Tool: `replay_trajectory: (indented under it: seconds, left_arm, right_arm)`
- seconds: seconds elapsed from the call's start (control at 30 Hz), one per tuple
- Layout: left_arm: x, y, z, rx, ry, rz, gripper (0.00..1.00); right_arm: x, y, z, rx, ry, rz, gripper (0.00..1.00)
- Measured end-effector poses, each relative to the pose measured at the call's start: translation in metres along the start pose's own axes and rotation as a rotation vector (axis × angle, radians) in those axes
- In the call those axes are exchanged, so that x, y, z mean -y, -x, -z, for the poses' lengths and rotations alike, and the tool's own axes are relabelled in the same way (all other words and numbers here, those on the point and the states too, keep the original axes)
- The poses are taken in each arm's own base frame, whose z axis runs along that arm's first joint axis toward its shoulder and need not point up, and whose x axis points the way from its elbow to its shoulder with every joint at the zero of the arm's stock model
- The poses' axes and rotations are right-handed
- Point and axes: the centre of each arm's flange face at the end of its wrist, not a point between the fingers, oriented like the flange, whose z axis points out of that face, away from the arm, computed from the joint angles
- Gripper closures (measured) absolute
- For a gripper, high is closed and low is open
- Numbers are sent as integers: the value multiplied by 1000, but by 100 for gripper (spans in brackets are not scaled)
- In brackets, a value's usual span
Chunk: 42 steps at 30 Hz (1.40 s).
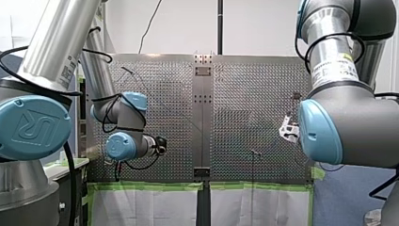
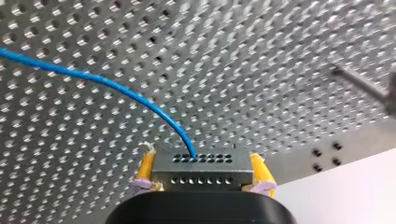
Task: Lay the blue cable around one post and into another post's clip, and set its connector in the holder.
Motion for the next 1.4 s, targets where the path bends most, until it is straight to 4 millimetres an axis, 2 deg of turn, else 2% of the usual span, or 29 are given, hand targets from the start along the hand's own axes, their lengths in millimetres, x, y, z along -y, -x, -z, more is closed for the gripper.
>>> replay_trajectory:
  seconds: [0.8, 1.1, 1.4]
  left_arm:
    - [1, 0, 1, -3, -5, 8, 0]
    - [1, 0, 1, -3, -6, 8, 0]
    - [1, 0, 1, -3, -4, 8, 0]
  right_arm:
    - [57, -101, -8, -29, -56, 7, 100]
    - [73, -143, -6, -55, -67, -2, 100]
    - [80, -182, -1, -86, -56, 9, 100]
